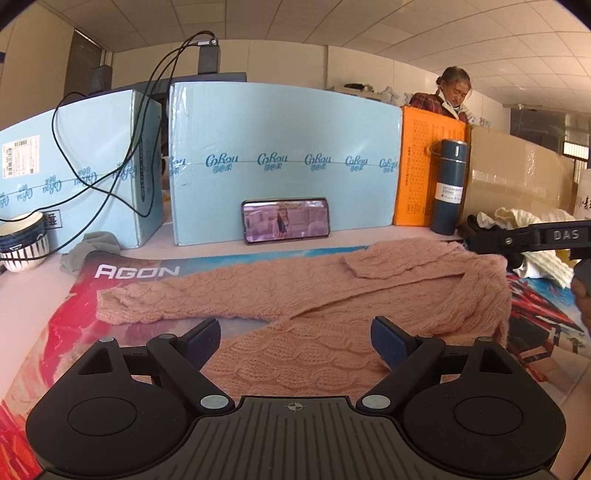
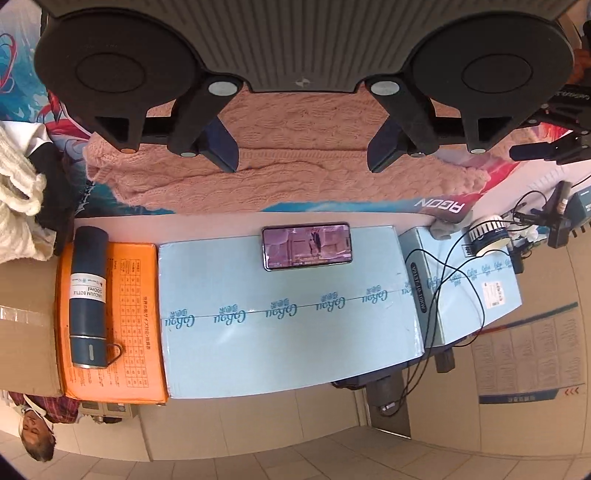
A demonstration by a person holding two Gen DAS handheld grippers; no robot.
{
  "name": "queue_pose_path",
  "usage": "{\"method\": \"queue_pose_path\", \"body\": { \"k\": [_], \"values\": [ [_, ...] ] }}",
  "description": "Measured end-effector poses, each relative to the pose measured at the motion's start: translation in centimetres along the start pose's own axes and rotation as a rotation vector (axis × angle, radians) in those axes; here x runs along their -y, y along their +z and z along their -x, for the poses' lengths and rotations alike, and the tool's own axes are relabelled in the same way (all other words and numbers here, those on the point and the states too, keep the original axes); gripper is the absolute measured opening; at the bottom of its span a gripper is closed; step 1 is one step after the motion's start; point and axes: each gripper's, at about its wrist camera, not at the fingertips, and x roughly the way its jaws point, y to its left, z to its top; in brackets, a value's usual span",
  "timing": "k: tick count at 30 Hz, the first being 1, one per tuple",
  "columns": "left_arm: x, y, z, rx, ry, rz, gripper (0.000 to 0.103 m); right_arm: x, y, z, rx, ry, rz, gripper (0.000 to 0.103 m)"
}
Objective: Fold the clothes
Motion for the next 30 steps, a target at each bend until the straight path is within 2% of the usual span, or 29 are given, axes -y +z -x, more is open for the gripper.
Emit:
{"method": "queue_pose_path", "body": {
  "k": [2, 6, 7, 8, 9, 10, 14, 16, 19, 21, 22, 26, 30],
  "values": [
    [1.0, 0.5, -0.9, -0.014, -0.093, 0.007, 0.09, 1.0, 0.4, -1.6, -0.023, -0.008, -0.012, 0.075],
    [4.1, 0.2, -3.7, -0.119, -0.164, -0.101, 0.086, 2.8, 0.2, -3.9, -0.105, -0.042, -0.08, 0.075],
    [4.7, 0.0, -4.3, -0.146, -0.184, -0.136, 0.066, 3.3, -0.1, -4.0, -0.123, -0.05, -0.1, 0.075],
    [5.4, -0.2, -5.0, -0.174, -0.205, -0.172, 0.025, 3.6, -0.3, -4.1, -0.14, -0.067, -0.117, 0.075],
    [6.1, -0.4, -5.7, -0.201, -0.225, -0.207, 0.023, 3.9, -0.6, -4.0, -0.156, -0.099, -0.131, 0.075],
    [6.6, -0.2, -5.7, -0.192, -0.228, -0.234, 0.015, 4.1, -1.0, -3.5, -0.16, -0.137, -0.139, 0.074],
    [7.6, 1.3, -6.6, -0.127, -0.244, -0.242, 0.014, 4.9, -2.4, -1.0, -0.135, -0.258, -0.163, 0.073],
    [8.1, 2.2, -7.5, -0.098, -0.231, -0.239, 0.014, 5.4, -2.6, 0.1, -0.091, -0.28, -0.19, 0.073],
    [8.6, 3.4, -10.5, -0.12, -0.213, -0.234, 0.015, 6.0, -2.5, 1.2, -0.055, -0.296, -0.212, 0.073],
    [8.6, 3.4, -12.2, -0.167, -0.187, -0.244, 0.015, 6.0, -2.6, 1.4, -0.058, -0.304, -0.197, 0.073],
    [8.6, 3.3, -12.8, -0.193, -0.171, -0.25, 0.018, 5.9, -2.6, 1.4, -0.061, -0.306, -0.188, 0.073],
    [7.4, 2.9, -11.1, -0.202, -0.199, -0.217, 0.021, 5.0, -2.5, 1.5, -0.05, -0.281, -0.121, 0.076],
    [5.1, 3.4, -10.5, -0.227, -0.249, -0.085, 0.021, 3.5, -1.8, -0.1, -0.053, -0.24, -0.014, 0.078]
  ]
}}
